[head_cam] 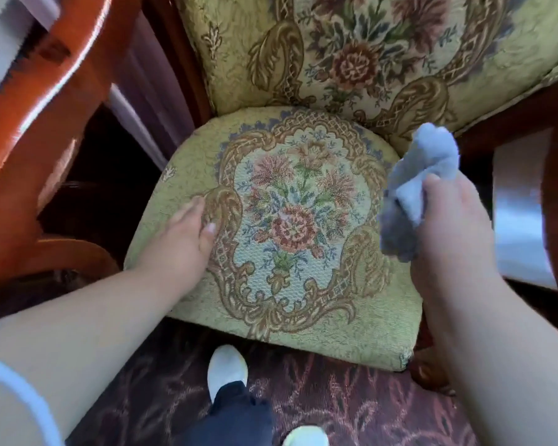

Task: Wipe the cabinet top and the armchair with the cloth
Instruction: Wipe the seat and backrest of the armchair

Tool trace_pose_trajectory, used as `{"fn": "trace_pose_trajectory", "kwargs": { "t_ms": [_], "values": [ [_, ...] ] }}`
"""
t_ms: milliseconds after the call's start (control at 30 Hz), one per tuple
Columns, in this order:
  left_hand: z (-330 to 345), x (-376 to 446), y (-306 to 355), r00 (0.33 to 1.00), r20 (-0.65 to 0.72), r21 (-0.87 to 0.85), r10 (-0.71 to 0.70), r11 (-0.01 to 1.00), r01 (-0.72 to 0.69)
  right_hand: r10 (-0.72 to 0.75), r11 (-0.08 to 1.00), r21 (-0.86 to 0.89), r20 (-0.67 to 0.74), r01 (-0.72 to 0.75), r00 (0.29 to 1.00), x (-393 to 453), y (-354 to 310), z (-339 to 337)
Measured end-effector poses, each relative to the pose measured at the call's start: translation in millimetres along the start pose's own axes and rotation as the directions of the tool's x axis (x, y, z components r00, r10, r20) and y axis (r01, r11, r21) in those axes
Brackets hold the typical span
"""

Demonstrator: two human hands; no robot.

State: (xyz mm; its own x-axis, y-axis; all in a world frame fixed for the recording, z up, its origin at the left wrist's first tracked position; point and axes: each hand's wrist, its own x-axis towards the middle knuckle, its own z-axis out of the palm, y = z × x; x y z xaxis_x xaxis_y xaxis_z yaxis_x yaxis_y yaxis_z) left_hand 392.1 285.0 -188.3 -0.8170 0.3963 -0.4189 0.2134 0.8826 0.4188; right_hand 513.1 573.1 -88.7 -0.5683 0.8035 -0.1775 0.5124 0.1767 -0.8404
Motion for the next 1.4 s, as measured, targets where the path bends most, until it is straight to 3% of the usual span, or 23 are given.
{"fn": "trace_pose_trajectory", "kwargs": {
  "t_ms": [67,167,233,300,500,567,667,767,933,1000,1067,1267,1333,1400],
  "values": [
    [18.7,29.2,-14.8,0.998,-0.057,0.009,0.026,1.000,-0.025,-0.119,0.983,-0.147,-0.043,0.112,0.992,11.8,12.8,32.0],
    [46.4,64.4,-17.1,0.974,-0.160,0.084,0.160,0.985,-0.148,-0.293,0.878,-0.342,0.171,0.336,0.941,28.2,52.8,71.6],
    [62.0,77.7,-19.5,0.946,-0.231,0.168,0.226,0.967,-0.190,-0.289,0.683,-0.560,0.382,0.469,0.878,40.4,88.4,92.2],
    [70.0,82.4,-23.5,0.922,-0.292,0.204,0.253,0.959,-0.198,-0.284,0.504,-0.690,0.434,0.519,0.855,44.0,108.4,105.1],
    [78.9,84.8,-26.6,0.893,-0.366,0.182,0.262,0.961,-0.208,-0.370,0.510,-0.631,0.452,0.584,0.812,54.4,110.7,116.4],
    [82.4,85.0,-28.1,0.876,-0.393,0.154,0.280,0.959,-0.237,-0.377,0.498,-0.566,0.541,0.657,0.752,54.2,103.4,125.1],
    [82.0,85.4,-27.1,0.846,-0.442,0.128,0.297,0.955,-0.268,-0.413,0.390,-0.458,0.688,0.799,0.596,38.7,84.3,157.6],
    [79.3,84.4,-26.3,0.834,-0.473,0.051,0.286,0.953,-0.298,-0.452,0.301,-0.388,0.746,0.871,0.489,-3.6,74.9,190.8],
    [75.9,88.0,-35.2,0.813,-0.515,-0.085,0.273,0.927,-0.365,-0.488,0.277,-0.339,0.757,0.899,0.436,-53.2,99.6,180.9],
    [75.9,90.9,-38.6,0.810,-0.516,-0.066,0.278,0.930,-0.362,-0.476,0.270,-0.349,0.762,0.897,0.440,-49.1,107.0,170.9],
    [77.0,91.2,-39.3,0.816,-0.515,-0.045,0.263,0.942,-0.332,-0.459,0.299,-0.397,0.737,0.868,0.496,-27.0,106.9,162.7],
    [76.2,84.0,-33.4,0.830,-0.488,0.002,0.271,0.951,-0.309,-0.309,0.343,-0.764,0.458,0.546,0.834,110.8,78.9,142.6],
    [76.5,83.3,-31.0,0.832,-0.483,0.020,0.271,0.954,-0.299,-0.254,0.388,-0.774,0.431,0.500,0.866,131.4,73.9,142.9],
    [77.2,83.0,-29.3,0.834,-0.478,0.031,0.275,0.954,-0.297,-0.308,0.406,-0.733,0.452,0.546,0.837,126.4,73.6,147.6]
  ]
}}
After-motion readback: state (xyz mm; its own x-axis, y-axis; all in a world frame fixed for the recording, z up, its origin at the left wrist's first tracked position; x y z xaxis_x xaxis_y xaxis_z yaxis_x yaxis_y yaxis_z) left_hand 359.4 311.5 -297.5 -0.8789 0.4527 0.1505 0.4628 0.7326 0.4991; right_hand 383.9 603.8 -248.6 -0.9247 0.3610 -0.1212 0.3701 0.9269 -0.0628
